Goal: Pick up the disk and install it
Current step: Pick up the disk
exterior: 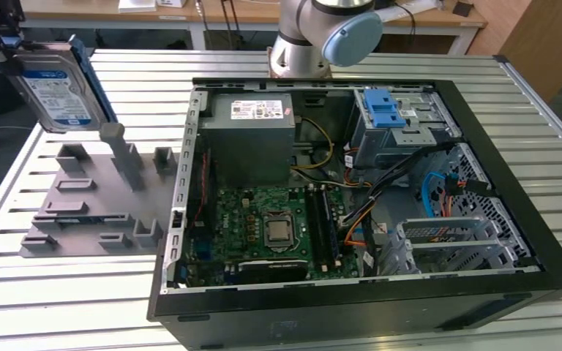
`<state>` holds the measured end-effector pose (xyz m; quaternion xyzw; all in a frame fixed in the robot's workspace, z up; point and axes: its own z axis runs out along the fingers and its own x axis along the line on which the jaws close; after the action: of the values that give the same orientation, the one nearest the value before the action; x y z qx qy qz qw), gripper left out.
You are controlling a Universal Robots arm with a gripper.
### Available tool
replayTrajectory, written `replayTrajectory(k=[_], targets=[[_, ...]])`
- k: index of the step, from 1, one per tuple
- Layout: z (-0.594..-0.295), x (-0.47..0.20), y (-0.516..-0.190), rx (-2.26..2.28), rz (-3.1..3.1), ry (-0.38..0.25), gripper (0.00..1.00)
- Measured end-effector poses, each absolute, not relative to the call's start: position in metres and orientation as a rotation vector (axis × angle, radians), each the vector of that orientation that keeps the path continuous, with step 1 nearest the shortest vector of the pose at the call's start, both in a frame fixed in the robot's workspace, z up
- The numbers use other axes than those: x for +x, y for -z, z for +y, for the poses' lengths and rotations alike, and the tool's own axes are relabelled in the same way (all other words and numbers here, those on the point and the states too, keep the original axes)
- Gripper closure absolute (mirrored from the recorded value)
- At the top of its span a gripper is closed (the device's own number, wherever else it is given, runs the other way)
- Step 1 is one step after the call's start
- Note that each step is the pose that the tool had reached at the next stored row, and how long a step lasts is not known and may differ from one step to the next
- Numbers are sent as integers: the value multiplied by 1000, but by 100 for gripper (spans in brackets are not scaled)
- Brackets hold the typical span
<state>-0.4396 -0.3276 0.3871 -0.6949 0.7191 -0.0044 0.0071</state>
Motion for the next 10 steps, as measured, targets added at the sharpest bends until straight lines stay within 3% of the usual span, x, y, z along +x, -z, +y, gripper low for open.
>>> replayTrajectory(k=[10], targets=[[-328, -440, -414, -2172, 2247, 17, 64]])
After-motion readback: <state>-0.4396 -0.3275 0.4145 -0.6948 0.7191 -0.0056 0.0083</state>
